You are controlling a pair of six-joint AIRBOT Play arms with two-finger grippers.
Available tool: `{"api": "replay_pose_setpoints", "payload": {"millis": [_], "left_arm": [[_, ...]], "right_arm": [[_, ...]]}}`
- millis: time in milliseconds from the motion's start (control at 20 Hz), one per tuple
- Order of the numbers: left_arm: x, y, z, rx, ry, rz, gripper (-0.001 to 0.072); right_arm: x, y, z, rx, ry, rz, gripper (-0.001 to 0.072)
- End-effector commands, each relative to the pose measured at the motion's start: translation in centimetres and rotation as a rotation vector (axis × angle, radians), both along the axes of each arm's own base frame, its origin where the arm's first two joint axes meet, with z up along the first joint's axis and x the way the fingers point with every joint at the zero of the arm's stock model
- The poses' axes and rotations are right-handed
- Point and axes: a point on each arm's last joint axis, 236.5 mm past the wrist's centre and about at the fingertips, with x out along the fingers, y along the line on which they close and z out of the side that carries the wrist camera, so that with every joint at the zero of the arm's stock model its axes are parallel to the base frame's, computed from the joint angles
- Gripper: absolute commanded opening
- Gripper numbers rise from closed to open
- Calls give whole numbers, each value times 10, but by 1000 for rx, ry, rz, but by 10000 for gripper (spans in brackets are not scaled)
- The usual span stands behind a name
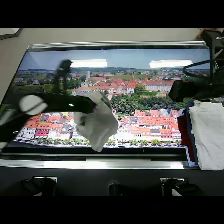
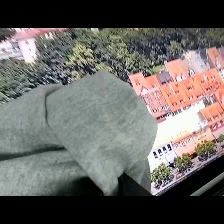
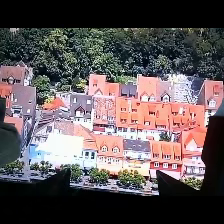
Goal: Fold the shirts.
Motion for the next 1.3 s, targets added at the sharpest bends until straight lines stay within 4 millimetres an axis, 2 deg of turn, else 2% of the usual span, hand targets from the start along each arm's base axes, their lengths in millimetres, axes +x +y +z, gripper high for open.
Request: {"api": "replay_pose_setpoints", "payload": {"millis": [0, 50, 100, 150, 200, 250, 300, 400, 500, 600, 650, 750, 800, 950, 1150, 1250], "left_arm": [[-10, -78, -80, -19, 148, -65, 33], [-6, -89, -100, 8, 172, -85, 35], [0, -96, -111, 35, 183, -117, 204], [10, -94, -113, 61, 191, -131, 644], [25, -81, -109, 95, 191, -124, 714], [47, -54, -101, 148, 169, -104, 713], [69, -19, -91, 202, 144, -80, 713], [95, 64, -84, 254, 186, 21, 713], [95, 147, -98, 251, 314, 155, 713], [77, 198, -122, 139, 453, 285, 713], [66, 211, -138, 82, 515, 331, 712], [54, 219, -167, -12, 579, 384, 710], [55, 218, -180, -45, 588, 415, 710], [68, 189, -191, -138, 567, 411, 710], [74, 148, -207, -205, 593, 380, 686], [84, 138, -209, -232, 572, 403, 422]], "right_arm": [[5, -5, -11, -15, 39, -33, 612], [8, -4, -16, -15, 53, -39, 613], [11, -4, -22, -15, 73, -43, 630], [14, -2, -29, -13, 95, -44, 637], [16, 2, -38, 0, 125, -38, 684], [16, 13, -49, 30, 172, -17, 685], [11, 27, -62, 79, 228, 12, 685], [-13, 64, -95, 207, 373, 83, 685], [-41, 86, -139, 223, 492, 122, 685], [-73, 114, -182, 205, 573, 191, 689], [-86, 129, -199, 206, 592, 222, 705], [-96, 153, -226, 236, 586, 215, 707], [-96, 163, -232, 282, 585, 192, 707], [-97, 183, -236, 397, 588, 153, 708], [-99, 184, -247, 401, 599, 137, 710], [-107, 198, -256, 420, 628, 141, 710]]}}
